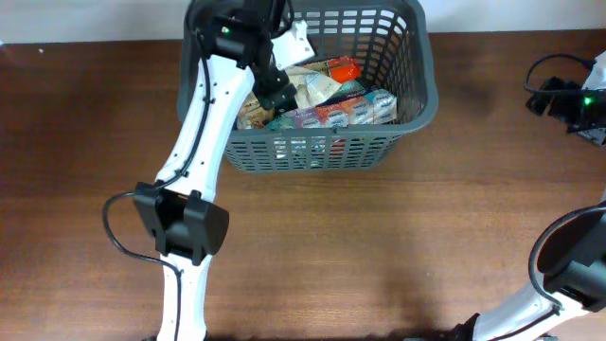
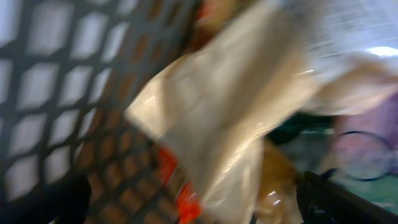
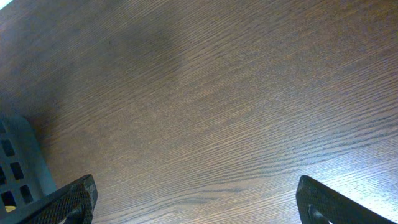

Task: Pack container

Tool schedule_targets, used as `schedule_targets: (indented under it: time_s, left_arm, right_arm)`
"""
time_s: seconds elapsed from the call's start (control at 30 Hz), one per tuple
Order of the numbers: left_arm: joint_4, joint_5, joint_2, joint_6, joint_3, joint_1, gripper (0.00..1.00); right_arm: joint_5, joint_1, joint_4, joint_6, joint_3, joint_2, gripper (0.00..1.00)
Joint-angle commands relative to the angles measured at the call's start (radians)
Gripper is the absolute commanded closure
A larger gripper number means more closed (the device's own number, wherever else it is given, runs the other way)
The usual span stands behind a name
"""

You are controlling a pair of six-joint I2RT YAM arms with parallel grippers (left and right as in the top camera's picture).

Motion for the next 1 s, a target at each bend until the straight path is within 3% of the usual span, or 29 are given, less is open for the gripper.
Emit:
schedule_targets:
  time_s: [0.0, 0.23, 0.43, 0.67, 0.97]
  left_arm:
    - [-0.029, -0.174, -0.104, -0.166, 0.104, 0.003, 0.01]
    - [-0.020, -0.169, -0.317, -0.332, 0.127, 0.121, 0.01]
    - [-0.025, -0.110, -0.440, -0.607, 0.124, 0.399, 0.01]
    - [-0.045, -0.011, -0.444, -0.654, 0.051, 0.626, 0.01]
    - [0.012, -0.010, -0.442, -0.733, -0.306, 0.743, 0.01]
  right_arm:
    - [-0.008, 0.001, 0.003, 0.003, -0.002, -0.018, 0.01]
    - [-0.008, 0.001, 0.002, 0.002, -0.002, -0.018, 0.01]
    - [-0.008, 0.001, 0.003, 0.003, -0.002, -0.018, 0.01]
    - [-0.008, 0.001, 0.003, 0.003, -0.002, -0.018, 0.01]
    - [-0.008, 0.002, 0.003, 0.002, -0.003, -0.017, 0.01]
